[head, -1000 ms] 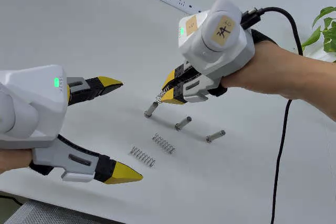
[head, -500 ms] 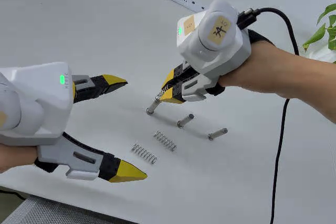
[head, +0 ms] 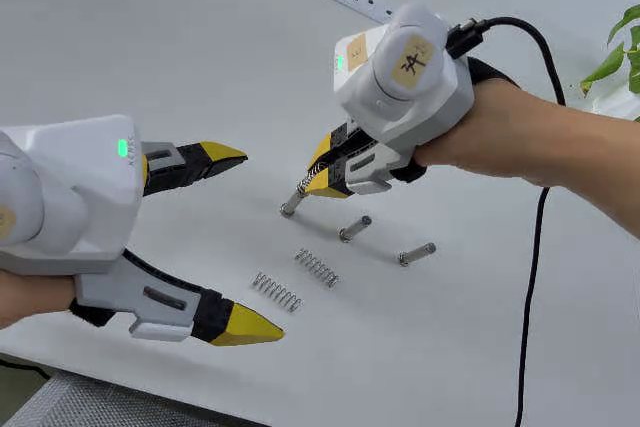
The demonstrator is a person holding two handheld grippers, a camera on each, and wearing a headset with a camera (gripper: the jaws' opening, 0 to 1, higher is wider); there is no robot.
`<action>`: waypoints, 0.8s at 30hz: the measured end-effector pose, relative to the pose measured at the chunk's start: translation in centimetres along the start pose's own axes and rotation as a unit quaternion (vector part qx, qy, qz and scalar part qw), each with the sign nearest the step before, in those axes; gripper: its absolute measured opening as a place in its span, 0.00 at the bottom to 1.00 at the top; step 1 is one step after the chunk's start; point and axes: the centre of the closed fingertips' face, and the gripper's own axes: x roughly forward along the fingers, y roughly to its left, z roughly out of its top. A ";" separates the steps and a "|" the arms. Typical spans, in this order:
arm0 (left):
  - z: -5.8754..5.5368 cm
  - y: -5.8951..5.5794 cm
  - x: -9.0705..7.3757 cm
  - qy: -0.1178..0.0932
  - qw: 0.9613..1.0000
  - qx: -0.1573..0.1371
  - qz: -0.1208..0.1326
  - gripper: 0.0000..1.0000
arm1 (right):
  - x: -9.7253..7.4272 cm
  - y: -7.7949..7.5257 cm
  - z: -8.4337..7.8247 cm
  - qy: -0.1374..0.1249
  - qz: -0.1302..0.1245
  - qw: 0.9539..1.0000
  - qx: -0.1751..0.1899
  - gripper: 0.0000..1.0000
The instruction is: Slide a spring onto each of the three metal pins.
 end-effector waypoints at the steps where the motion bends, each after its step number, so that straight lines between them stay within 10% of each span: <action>1: 0.0 0.0 0.0 -0.001 1.000 0.000 0.000 0.98 | 0.0 0.0 0.0 0.000 0.000 1.000 0.000 0.07; 24: 0.0 -0.4 0.3 0.000 1.000 -0.004 -0.008 0.96 | 1.0 0.1 -0.3 0.003 0.003 1.000 -0.002 0.07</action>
